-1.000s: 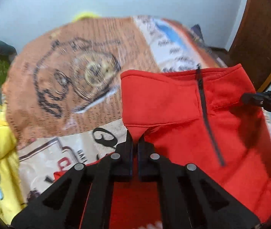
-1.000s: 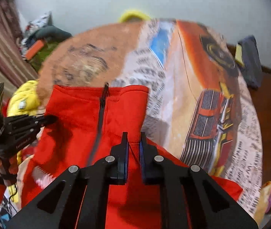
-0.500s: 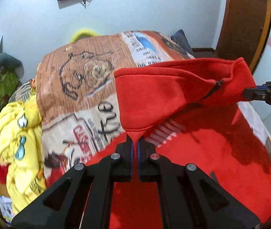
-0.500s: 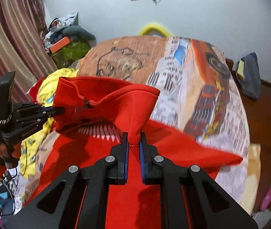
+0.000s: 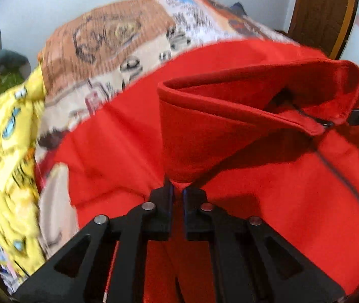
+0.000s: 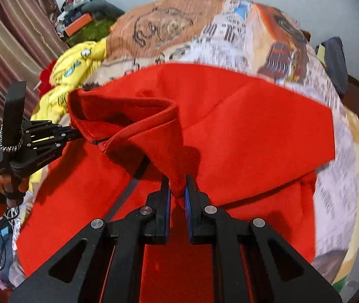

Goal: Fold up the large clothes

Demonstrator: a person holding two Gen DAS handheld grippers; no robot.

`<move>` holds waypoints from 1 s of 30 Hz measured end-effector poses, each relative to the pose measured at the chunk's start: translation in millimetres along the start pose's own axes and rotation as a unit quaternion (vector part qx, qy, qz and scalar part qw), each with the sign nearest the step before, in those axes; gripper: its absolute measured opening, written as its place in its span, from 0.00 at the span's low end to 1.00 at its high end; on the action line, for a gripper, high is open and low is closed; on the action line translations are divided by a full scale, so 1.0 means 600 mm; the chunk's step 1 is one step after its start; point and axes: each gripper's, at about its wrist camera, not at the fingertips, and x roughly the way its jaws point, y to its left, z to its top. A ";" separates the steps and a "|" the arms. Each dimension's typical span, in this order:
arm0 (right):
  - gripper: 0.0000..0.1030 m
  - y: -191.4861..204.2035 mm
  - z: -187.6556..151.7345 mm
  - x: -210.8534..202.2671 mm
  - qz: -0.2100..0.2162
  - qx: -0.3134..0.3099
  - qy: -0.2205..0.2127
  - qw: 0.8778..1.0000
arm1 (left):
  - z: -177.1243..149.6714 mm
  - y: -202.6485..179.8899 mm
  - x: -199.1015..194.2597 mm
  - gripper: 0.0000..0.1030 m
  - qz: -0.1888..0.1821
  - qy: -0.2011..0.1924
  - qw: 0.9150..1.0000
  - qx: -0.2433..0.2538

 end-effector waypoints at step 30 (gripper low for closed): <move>0.22 0.027 0.084 -0.073 -0.009 0.007 -0.090 0.996 | 0.101 0.042 -0.107 0.24 -0.017 -0.084 0.996 -0.030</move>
